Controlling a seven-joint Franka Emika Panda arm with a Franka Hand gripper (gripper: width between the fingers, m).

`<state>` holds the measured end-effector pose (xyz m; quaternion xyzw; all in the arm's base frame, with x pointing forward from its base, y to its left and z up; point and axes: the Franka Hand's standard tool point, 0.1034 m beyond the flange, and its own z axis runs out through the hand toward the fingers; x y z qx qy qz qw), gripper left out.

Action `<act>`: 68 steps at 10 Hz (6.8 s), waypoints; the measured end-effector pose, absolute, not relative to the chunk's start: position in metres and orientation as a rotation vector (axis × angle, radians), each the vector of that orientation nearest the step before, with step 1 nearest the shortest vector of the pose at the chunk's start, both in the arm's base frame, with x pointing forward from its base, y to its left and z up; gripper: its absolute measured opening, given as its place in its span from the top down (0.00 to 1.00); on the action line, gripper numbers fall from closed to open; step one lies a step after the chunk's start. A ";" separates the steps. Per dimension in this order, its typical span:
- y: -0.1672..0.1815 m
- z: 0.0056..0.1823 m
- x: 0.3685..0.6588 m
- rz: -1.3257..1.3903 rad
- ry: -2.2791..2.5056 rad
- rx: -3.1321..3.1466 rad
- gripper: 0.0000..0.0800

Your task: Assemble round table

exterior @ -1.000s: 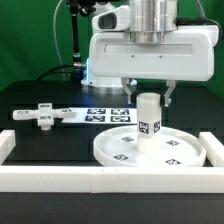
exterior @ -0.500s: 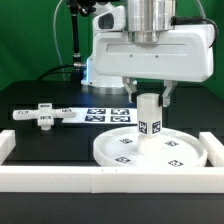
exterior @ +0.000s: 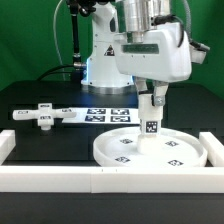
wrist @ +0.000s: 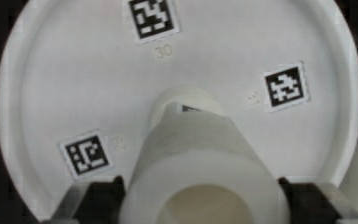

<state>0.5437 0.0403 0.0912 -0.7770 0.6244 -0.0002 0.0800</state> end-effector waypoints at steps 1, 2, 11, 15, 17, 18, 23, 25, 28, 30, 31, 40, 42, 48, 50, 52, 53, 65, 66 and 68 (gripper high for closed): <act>0.044 0.091 0.544 0.019 1.995 -2.202 0.49; 0.044 0.091 0.544 0.037 2.050 -2.131 0.49; 0.050 0.089 0.546 0.014 1.608 -2.451 0.19; 0.049 0.089 0.551 -0.046 1.058 -2.776 0.19; 0.049 0.089 0.553 -0.062 0.896 -2.841 0.19; 0.049 0.089 0.552 -0.072 0.769 -2.880 0.19; 0.046 0.088 0.556 -0.122 0.089 -3.027 0.19; 0.046 0.088 0.556 -0.134 -0.130 -3.032 0.19; 0.043 0.088 0.556 -0.148 -0.484 -3.015 0.19; 0.041 0.087 0.558 -0.162 -0.818 -2.980 0.19; 0.042 0.087 0.560 -0.177 -0.939 -2.960 0.19; 0.036 0.085 0.560 -0.126 -1.898 -2.568 0.19; 0.038 0.084 0.560 -0.088 -2.201 -2.356 0.19; 0.037 0.084 0.559 -0.058 -2.401 -2.177 0.34; 0.037 0.084 0.559 -0.056 -2.400 -2.178 0.49; 0.037 0.084 0.559 -0.059 -2.357 -2.224 0.49; 0.036 0.084 0.559 -0.059 -2.356 -2.224 0.49; 0.040 0.082 0.555 -0.125 -0.975 -3.043 0.49; 0.040 0.082 0.555 -0.126 -0.931 -3.055 0.49; 0.041 0.082 0.554 -0.142 -0.545 -3.123 0.49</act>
Offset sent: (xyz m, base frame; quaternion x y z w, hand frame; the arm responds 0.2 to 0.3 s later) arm 0.0000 0.0000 0.0000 0.0000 0.0000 0.1296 0.9916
